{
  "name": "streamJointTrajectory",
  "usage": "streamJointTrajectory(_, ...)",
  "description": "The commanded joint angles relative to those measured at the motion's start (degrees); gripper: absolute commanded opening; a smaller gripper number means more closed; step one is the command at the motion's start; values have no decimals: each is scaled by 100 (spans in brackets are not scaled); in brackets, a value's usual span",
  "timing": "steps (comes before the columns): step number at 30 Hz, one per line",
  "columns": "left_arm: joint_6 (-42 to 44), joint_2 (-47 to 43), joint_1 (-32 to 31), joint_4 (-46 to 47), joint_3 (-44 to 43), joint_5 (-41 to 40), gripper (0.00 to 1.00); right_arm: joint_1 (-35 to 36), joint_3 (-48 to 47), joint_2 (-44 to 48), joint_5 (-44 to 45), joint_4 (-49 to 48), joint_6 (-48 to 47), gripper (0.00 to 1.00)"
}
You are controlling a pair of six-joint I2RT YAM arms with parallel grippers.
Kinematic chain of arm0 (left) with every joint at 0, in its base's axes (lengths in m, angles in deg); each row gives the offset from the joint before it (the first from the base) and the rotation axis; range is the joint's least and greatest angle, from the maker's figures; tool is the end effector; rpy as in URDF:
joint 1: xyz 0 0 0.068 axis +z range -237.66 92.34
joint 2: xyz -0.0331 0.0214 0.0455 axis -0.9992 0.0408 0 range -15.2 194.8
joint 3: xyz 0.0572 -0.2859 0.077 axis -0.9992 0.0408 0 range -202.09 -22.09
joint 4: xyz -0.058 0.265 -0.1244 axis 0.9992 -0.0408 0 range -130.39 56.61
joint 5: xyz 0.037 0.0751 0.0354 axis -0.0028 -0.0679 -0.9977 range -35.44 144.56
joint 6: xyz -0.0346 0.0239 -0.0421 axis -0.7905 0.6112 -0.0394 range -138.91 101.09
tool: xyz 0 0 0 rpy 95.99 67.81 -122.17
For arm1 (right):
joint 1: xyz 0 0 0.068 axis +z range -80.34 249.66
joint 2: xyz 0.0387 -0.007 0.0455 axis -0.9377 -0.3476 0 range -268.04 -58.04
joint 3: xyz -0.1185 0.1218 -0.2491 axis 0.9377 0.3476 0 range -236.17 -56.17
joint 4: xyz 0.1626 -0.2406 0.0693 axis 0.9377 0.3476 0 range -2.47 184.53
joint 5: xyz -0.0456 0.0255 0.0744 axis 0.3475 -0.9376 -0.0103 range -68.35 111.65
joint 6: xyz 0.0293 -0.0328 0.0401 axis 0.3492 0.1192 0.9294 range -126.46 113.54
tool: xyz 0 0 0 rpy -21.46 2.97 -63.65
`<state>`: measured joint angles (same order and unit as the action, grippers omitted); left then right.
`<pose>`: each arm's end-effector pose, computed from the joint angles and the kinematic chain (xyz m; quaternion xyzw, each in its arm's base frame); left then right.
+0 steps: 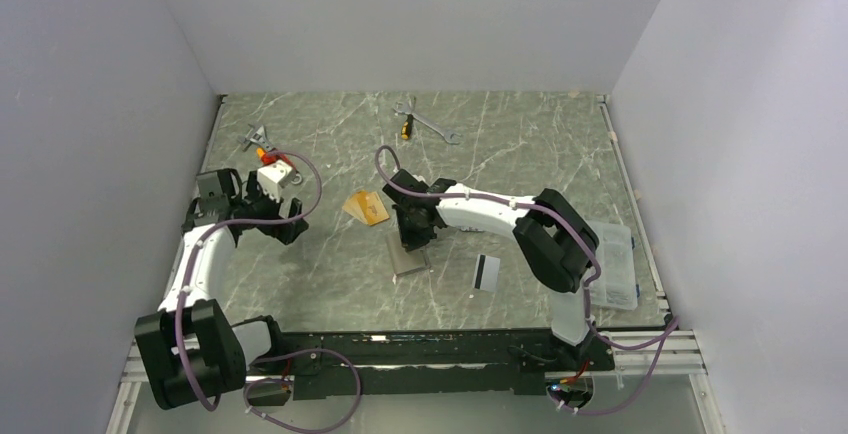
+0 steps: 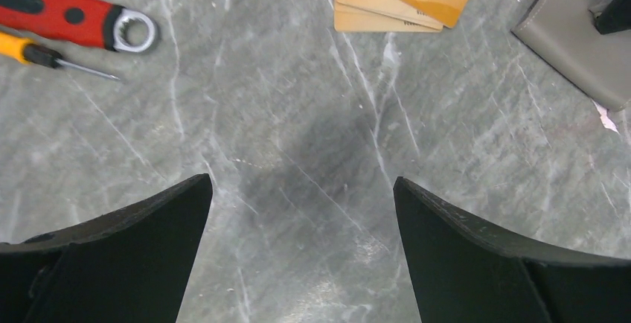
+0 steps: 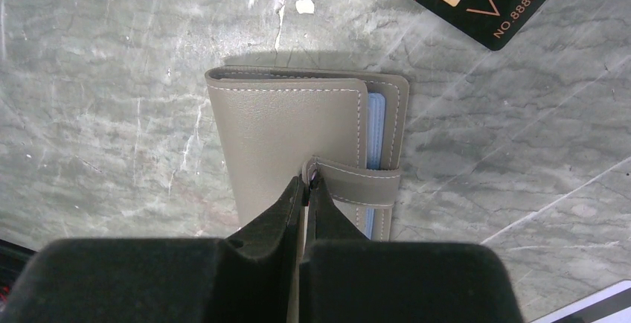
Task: Put the credit cards into the card holder
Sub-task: Close the card holder at the center of the board.
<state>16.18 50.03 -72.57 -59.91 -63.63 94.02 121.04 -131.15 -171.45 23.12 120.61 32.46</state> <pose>0.2489 0.0384 0.2382 0.2668 0.8517 -0.1517 0.4247 0.2717 0.3383 0.1418 -0.1050 0.9813 0.1050 0.1223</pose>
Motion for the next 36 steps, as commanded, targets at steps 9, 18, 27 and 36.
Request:
streamJointTrajectory(9, -706, -196, 11, 1074, 555, 136, 99, 432, 1937, -2560, 149, -133, 520, 0)
streamJointTrajectory(18, -1744, 222, 2, 3024, 1077, 197, 99, 443, 1733, -1440, 584, 384, 857, 23)
streamJointTrajectory(27, -2489, 601, 1, 5877, 1738, 302, 99, 425, 213, -216, 1307, 973, 701, 85)
streamJointTrajectory(36, -2833, 1041, 10, 7889, 2405, 71, 100, 66, -1564, 613, 1540, 1531, -112, 100)
